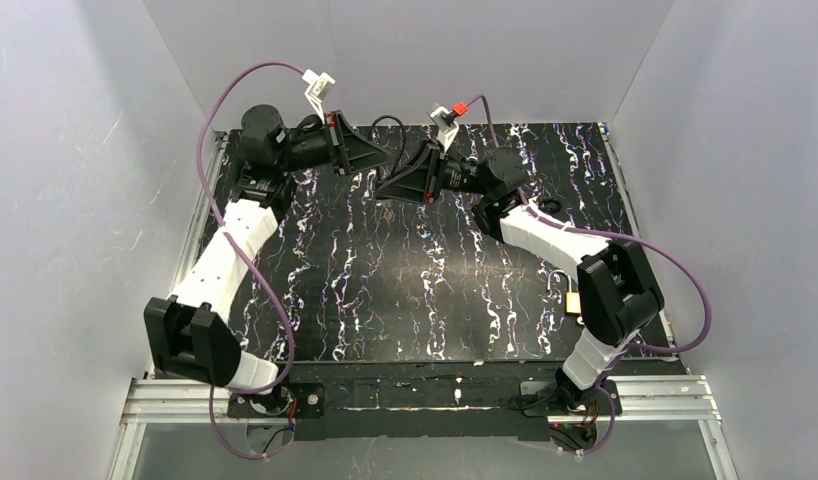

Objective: Lock with the key
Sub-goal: Lock the lock.

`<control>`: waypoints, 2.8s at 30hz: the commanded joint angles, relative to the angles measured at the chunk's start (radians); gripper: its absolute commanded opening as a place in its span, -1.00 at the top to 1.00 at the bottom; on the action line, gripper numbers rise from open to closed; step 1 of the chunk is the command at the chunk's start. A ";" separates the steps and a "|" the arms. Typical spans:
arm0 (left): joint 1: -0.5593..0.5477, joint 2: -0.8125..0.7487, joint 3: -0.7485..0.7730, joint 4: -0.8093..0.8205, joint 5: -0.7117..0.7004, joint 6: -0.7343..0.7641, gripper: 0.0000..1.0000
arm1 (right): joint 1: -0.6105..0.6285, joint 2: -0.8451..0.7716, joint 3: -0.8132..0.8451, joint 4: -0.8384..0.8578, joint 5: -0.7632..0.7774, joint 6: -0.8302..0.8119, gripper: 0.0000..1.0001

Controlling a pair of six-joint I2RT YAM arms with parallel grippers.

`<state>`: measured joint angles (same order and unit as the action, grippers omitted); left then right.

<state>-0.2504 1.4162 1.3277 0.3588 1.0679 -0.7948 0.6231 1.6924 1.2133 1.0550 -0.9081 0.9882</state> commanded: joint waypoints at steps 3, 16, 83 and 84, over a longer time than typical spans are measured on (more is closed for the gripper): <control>-0.031 0.063 0.080 -0.001 0.038 0.002 1.00 | 0.022 -0.022 0.016 -0.027 -0.047 -0.044 0.58; -0.063 0.122 0.116 -0.073 0.077 0.038 1.00 | 0.026 -0.002 0.033 -0.074 -0.044 -0.050 0.42; -0.044 -0.009 -0.222 0.332 -0.036 -0.241 0.44 | -0.082 -0.034 -0.035 0.281 0.201 0.349 0.97; -0.044 -0.010 -0.223 0.331 -0.039 -0.237 0.43 | -0.082 -0.037 -0.036 0.280 0.200 0.345 0.97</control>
<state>-0.2947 1.4235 1.1145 0.6254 1.0500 -1.0210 0.5373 1.7023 1.1683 1.2285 -0.7177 1.3296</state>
